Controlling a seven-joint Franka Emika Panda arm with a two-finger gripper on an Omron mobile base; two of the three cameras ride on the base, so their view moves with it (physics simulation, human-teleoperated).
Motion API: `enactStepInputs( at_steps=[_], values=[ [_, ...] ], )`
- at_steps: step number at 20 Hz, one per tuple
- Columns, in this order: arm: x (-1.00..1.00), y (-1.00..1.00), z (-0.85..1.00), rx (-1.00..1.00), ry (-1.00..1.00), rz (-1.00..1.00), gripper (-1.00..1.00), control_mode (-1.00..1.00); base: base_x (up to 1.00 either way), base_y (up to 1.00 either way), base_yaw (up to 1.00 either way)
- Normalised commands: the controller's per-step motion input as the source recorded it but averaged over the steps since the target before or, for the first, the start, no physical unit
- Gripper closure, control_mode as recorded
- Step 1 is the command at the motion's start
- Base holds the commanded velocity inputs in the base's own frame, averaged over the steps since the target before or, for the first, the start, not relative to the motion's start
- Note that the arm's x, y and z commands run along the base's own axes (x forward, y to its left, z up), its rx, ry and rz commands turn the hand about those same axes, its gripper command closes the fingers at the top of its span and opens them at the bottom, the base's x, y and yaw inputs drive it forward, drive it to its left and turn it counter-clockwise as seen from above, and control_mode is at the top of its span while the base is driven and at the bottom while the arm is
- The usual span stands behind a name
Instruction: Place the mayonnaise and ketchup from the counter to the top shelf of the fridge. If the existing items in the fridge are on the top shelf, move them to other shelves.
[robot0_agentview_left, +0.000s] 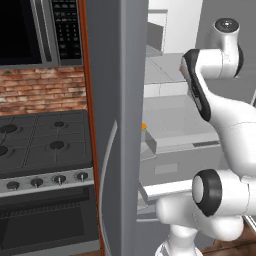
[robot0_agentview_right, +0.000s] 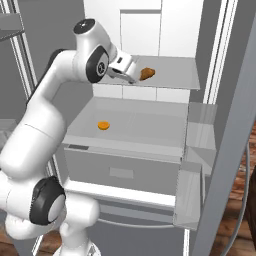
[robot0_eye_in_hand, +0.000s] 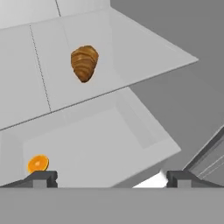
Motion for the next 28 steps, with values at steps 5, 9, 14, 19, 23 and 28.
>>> enactStepInputs(
  at_steps=[5,9,14,19,23,28],
  values=[
    [0.63,-0.02,-0.07,0.00,0.04,0.00,-1.00,-1.00,0.00,0.00,0.00],
    [0.58,-0.09,-0.18,0.00,0.04,0.00,-1.00,-1.00,0.00,0.00,0.00],
    [0.63,-0.11,-0.22,0.00,0.07,0.00,-1.00,-1.00,0.00,0.00,0.00],
    [0.71,-0.20,-0.34,0.00,0.08,0.00,-1.00,-1.00,0.00,0.00,0.00],
    [0.79,-0.22,-0.26,0.00,0.07,0.00,-1.00,-1.00,0.00,0.00,0.00],
    [0.69,-0.16,-0.18,0.00,0.05,0.00,-1.00,-1.00,0.00,0.00,0.00]
  ],
)
